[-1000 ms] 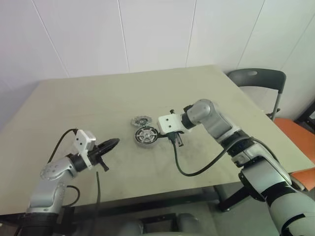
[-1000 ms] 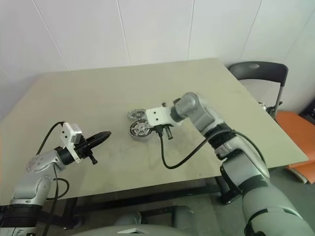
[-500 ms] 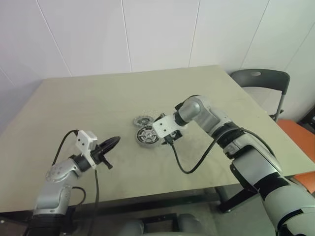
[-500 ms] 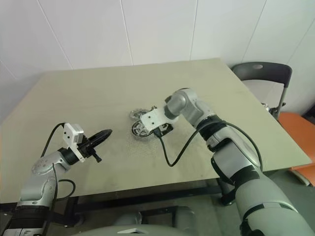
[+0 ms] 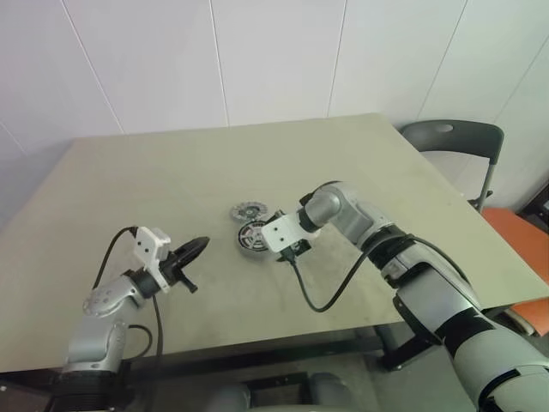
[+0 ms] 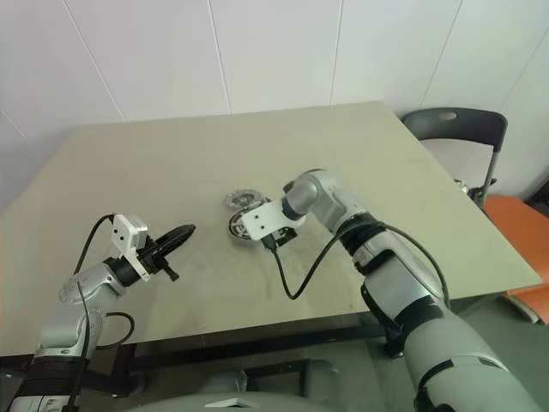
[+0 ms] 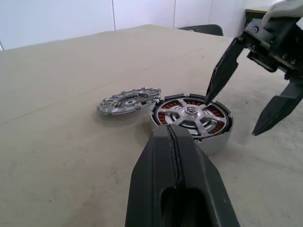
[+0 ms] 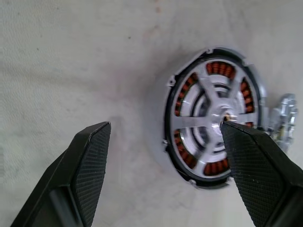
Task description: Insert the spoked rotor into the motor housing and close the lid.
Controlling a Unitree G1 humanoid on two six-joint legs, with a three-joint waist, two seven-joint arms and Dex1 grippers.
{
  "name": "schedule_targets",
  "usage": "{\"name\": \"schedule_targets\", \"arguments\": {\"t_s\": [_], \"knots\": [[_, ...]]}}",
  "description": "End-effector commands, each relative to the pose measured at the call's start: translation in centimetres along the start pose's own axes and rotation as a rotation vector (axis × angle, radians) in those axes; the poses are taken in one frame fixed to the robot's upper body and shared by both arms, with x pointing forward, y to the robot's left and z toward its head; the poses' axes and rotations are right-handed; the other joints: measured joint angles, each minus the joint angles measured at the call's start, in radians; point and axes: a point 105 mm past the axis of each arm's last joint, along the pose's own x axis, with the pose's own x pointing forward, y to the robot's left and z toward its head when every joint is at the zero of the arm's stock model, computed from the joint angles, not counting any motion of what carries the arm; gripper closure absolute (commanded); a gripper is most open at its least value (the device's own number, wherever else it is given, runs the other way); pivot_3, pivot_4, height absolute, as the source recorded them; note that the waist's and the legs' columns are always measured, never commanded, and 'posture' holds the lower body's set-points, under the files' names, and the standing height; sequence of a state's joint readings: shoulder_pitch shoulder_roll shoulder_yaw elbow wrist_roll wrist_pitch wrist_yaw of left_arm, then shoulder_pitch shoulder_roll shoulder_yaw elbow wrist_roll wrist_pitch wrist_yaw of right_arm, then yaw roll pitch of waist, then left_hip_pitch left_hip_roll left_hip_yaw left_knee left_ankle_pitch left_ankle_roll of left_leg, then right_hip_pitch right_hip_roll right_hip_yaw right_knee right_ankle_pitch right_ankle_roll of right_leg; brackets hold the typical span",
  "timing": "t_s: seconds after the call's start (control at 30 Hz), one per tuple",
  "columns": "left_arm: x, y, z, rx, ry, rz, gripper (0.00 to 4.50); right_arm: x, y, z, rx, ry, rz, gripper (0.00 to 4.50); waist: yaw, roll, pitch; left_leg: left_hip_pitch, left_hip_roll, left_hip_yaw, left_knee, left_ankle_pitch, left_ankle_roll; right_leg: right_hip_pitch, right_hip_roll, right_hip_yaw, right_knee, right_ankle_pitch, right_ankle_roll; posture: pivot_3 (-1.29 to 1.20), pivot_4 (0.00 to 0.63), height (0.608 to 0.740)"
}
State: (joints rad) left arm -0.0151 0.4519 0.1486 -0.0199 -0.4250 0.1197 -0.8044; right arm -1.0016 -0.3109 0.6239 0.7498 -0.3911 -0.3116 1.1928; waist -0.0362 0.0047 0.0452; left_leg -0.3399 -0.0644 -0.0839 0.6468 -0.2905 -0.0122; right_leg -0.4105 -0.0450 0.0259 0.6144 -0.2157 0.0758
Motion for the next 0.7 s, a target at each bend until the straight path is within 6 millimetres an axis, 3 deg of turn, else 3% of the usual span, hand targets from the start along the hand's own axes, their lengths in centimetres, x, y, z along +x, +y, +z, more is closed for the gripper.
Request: {"name": "schedule_targets", "arguments": {"t_s": [0.03, 0.1, 0.2, 0.5, 0.7], "knots": [[0.26, 0.21, 1.24, 0.039, -0.039, -0.003, 4.5, -0.16, -0.54, 0.13, -0.01, 0.007, -0.026, 0.62, 0.0, 0.0, 0.0, 0.0, 0.0, 0.0, 0.0, 0.0, 0.0, 0.0, 0.0, 0.0, 0.0, 0.0, 0.0, 0.0, 0.0, 0.74], [0.27, 0.22, 1.26, 0.039, -0.039, -0.003, 4.5, -0.02, -0.5, 0.04, 0.0, 0.008, -0.028, 0.62, -0.001, 0.0, 0.0, 0.0, 0.0, 0.0, 0.0, 0.0, 0.0, 0.0, 0.0, 0.0, 0.0, 0.0, 0.0, 0.0, 0.0, 0.74], [0.36, 0.19, 1.3, 0.039, -0.041, -0.006, 4.5, 0.1, -0.37, -0.04, 0.009, 0.009, -0.022, 1.25, -0.002, 0.0, 0.0, 0.0, 0.0, 0.0, 0.0, 0.0, 0.0, 0.0, 0.0, 0.0, 0.0, 0.0, 0.0, 0.0, 0.0, 0.74], [0.69, 0.08, 1.45, 0.038, -0.049, -0.01, 4.5, 0.1, -0.28, -0.56, 0.009, 0.03, -0.035, 4.3, -0.002, 0.0, 0.0, 0.001, 0.0, 0.0, 0.0, 0.0, 0.0, 0.001, 0.0, 0.0, 0.0, 0.0, 0.0, 0.0, 0.0, 0.74], [0.73, 0.11, 1.34, 0.038, -0.048, -0.007, 4.5, 0.09, -0.19, -0.68, 0.048, 0.017, -0.057, 4.42, -0.004, 0.0, 0.0, 0.001, 0.0, 0.0, 0.001, 0.0, 0.0, 0.001, 0.001, 0.0, 0.001, 0.0, 0.0, 0.0, 0.0, 0.74]]}}
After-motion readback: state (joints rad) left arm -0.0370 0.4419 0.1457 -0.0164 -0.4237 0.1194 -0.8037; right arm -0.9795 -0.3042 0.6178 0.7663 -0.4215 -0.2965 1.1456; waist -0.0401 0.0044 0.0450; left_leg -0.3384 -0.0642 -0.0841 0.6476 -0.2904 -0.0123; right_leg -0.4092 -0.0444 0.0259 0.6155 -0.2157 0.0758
